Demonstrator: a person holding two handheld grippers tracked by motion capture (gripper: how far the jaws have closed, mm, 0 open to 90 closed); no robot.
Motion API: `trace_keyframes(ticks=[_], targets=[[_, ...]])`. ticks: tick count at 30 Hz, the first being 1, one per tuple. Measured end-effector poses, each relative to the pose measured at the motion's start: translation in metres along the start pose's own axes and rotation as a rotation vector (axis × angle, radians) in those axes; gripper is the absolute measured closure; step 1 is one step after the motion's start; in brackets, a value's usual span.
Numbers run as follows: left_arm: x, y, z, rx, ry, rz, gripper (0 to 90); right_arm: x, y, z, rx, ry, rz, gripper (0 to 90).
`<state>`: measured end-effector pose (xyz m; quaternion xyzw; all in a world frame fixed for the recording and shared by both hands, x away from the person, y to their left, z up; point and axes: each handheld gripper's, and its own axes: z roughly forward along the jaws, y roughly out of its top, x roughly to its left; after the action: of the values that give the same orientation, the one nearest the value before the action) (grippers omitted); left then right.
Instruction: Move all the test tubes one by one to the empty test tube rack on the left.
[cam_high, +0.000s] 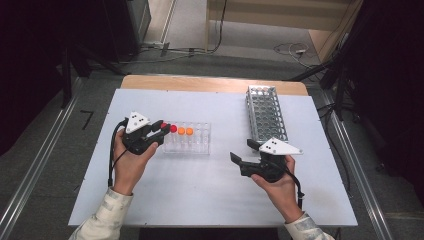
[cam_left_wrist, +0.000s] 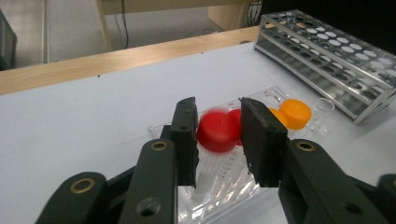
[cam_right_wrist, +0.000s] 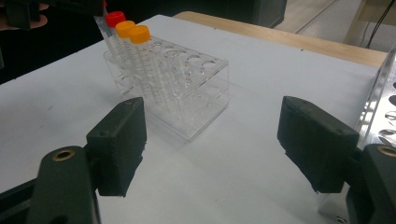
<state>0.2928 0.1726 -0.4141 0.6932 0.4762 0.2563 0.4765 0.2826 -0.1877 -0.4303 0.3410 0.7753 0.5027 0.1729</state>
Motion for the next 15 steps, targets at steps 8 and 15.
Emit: trace_keyframes(ticks=[8,15], targets=[[0.0013,0.0009,-0.0024,-0.003,-0.011,-0.023,55.4,-0.0005,0.0001,-0.0008,0.000,-0.003,0.003,22.3],[-0.0003,-0.0004,-0.0083,-0.023,-0.024,-0.044,41.1,-0.0038,-0.0003,-0.0020,0.000,-0.011,0.008,22.4]])
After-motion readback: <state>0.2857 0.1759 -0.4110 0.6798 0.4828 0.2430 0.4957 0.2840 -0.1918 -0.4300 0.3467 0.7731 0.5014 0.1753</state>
